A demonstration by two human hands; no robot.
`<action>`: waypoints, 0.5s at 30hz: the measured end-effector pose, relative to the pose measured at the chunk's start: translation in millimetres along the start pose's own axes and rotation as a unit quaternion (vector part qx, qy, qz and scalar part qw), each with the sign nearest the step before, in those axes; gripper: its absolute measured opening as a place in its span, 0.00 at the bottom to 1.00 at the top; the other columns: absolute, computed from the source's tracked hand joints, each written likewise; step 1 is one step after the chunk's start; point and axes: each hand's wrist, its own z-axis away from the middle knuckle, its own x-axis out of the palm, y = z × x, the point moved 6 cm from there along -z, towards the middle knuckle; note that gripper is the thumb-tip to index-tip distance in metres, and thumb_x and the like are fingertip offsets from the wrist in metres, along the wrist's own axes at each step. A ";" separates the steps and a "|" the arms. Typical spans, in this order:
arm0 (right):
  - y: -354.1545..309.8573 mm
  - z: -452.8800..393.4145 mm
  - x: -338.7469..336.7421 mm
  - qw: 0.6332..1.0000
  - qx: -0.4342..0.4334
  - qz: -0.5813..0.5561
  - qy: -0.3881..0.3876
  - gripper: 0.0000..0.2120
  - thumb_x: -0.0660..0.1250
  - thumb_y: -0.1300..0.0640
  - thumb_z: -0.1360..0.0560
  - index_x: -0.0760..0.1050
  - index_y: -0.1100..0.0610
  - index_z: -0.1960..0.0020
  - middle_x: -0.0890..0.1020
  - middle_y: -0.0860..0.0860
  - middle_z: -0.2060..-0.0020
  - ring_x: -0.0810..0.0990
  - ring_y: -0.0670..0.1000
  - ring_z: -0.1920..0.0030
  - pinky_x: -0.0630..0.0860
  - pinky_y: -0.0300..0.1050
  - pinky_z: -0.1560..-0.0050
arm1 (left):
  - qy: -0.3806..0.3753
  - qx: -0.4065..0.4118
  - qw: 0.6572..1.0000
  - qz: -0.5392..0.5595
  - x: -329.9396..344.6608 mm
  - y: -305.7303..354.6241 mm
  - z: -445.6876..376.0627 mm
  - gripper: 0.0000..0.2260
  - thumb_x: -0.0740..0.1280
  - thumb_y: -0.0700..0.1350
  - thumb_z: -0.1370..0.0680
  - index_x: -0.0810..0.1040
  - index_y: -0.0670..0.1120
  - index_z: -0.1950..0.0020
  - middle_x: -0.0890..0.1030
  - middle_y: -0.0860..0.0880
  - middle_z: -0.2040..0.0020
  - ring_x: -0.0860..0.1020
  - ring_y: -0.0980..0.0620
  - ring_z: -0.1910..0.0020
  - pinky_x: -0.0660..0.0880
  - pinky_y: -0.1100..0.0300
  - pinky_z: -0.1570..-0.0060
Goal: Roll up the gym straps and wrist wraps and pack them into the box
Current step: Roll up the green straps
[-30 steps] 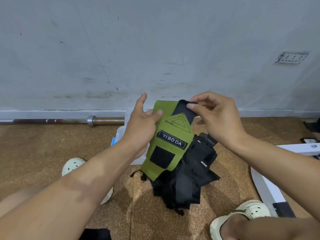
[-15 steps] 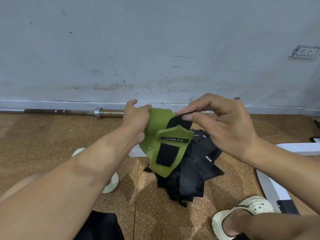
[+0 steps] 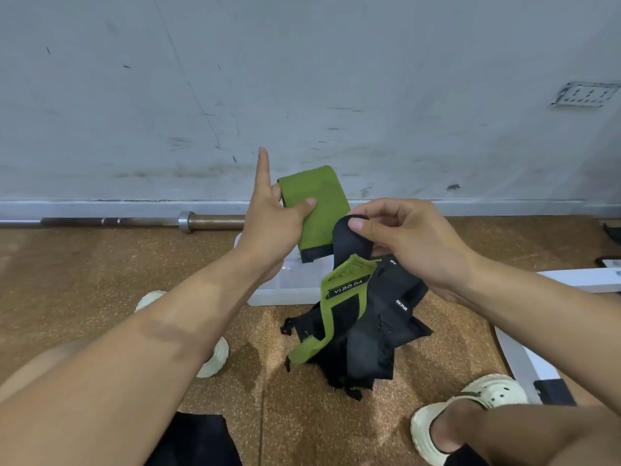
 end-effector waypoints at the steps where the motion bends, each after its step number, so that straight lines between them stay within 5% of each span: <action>1: 1.4 0.6 1.6 1.000 0.000 0.006 -0.001 0.03 0.74 0.59 0.23 0.86 0.52 0.52 0.87 0.59 0.53 0.87 0.55 0.53 0.82 0.54 0.43 | 0.001 0.001 1.000 0.004 0.0 -0.4 -0.1 0.47 0.68 0.31 0.20 0.42 0.62 0.18 0.85 0.57 0.46 0.85 0.52 0.47 0.83 0.46 0.47; 7: 7.7 3.0 4.7 1.000 -0.007 -0.003 0.017 0.05 0.76 0.62 0.25 0.86 0.52 0.54 0.88 0.52 0.60 0.85 0.47 0.60 0.83 0.40 0.52 | -0.062 -0.002 0.998 0.011 11.3 -3.5 8.2 0.53 0.71 0.26 0.26 0.43 0.60 0.17 0.80 0.50 0.34 0.84 0.50 0.43 0.82 0.58 0.53; 15: 10.1 -0.3 0.5 0.999 -0.007 -0.006 0.052 0.09 0.81 0.60 0.30 0.83 0.52 0.53 0.87 0.51 0.61 0.84 0.50 0.59 0.81 0.50 0.47 | -0.077 0.023 0.996 0.034 13.5 1.2 9.4 0.51 0.67 0.23 0.24 0.43 0.59 0.17 0.81 0.50 0.34 0.84 0.54 0.52 0.77 0.67 0.63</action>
